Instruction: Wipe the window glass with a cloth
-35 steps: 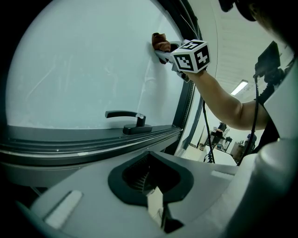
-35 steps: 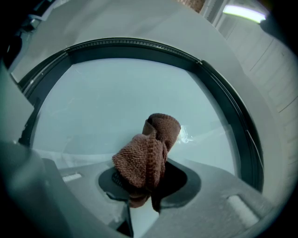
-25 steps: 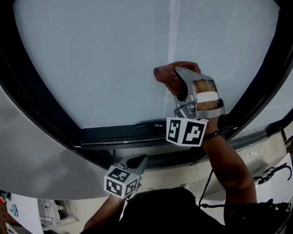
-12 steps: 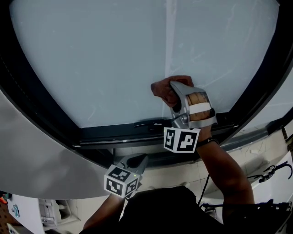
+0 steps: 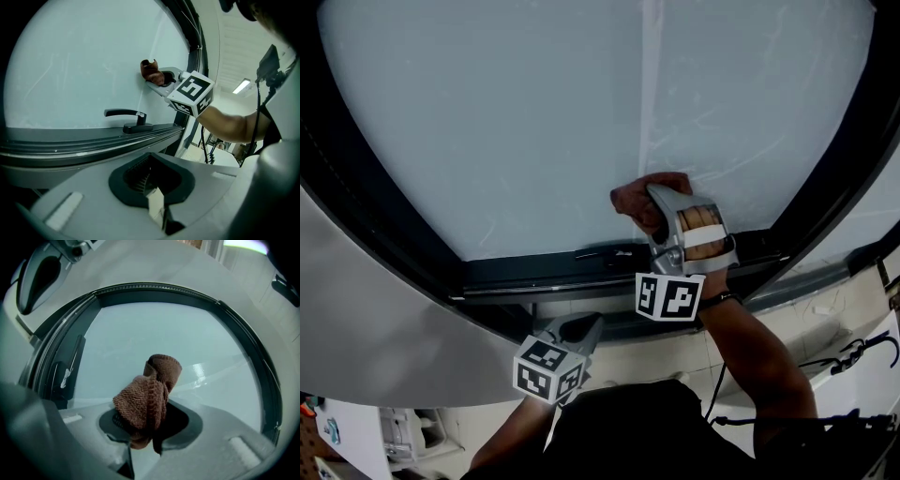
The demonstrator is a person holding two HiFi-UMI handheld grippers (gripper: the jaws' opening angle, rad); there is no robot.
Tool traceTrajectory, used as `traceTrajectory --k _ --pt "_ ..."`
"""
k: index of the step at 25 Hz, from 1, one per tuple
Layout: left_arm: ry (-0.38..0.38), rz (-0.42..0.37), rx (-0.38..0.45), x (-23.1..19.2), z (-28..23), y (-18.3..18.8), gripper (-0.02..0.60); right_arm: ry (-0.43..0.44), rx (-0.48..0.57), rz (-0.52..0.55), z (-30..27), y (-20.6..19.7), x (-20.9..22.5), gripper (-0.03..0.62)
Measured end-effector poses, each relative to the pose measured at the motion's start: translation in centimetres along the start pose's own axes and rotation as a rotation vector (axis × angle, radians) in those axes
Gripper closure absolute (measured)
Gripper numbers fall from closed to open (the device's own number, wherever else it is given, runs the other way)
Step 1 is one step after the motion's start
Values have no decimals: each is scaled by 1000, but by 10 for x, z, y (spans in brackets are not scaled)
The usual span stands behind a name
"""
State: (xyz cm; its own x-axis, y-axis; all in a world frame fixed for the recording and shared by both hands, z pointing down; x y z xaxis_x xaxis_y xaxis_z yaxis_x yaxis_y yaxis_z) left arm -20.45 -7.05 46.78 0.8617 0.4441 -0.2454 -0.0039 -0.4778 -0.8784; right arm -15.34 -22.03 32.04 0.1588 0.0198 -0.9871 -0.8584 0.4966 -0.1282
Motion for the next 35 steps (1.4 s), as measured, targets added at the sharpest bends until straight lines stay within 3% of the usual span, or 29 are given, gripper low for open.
traceTrajectory --k 11,22,35 --pt "5 7 -4 -1 1 -3 565 148 -36 -5 7 -13 -70 493" --pt "-5 6 -2 1 3 -4 565 226 -59 6 11 -21 -108 493" --pt "-13 14 -5 0 8 -12 565 205 -68 -1 12 -23 -115 500"
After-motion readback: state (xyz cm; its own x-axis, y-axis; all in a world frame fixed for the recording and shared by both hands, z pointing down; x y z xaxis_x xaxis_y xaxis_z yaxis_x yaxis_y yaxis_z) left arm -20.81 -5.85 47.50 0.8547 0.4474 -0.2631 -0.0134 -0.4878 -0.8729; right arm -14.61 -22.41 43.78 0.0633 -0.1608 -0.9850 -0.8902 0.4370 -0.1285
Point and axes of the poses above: the fingertips, and each gripper's own axes: z backward along the fingers, x to its right, y out of its top, the point moved 3 cm from there along z, backward along the fingers, and after that the axes turned 1 degree about y, right-handed, at the moved point
